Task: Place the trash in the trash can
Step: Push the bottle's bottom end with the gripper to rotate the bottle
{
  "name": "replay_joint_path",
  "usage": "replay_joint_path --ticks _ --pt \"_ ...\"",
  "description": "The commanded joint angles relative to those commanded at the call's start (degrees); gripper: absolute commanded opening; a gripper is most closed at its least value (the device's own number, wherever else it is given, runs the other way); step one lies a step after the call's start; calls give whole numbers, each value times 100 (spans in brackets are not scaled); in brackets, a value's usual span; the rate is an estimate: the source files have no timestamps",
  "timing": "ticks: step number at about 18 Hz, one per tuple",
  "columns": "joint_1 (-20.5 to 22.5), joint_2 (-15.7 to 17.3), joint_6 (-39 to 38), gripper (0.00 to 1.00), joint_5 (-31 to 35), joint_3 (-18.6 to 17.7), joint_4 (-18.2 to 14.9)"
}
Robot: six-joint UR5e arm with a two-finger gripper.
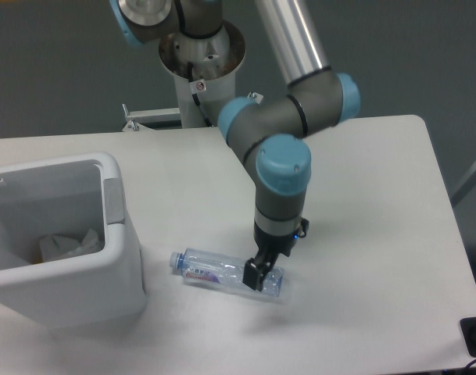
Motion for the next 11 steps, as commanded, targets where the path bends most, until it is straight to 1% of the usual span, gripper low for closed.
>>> replay_joint_path --ticks 2,5,7,9,11 --pt "9 -122 -167 100 9 105 0" --pt "0 -211 -256 100 9 62 0" --pt "-17 -281 -256 100 9 -34 9" --pt "-26 -351 -273 100 9 17 0" --pt "-35 -351 -335 100 17 26 0"
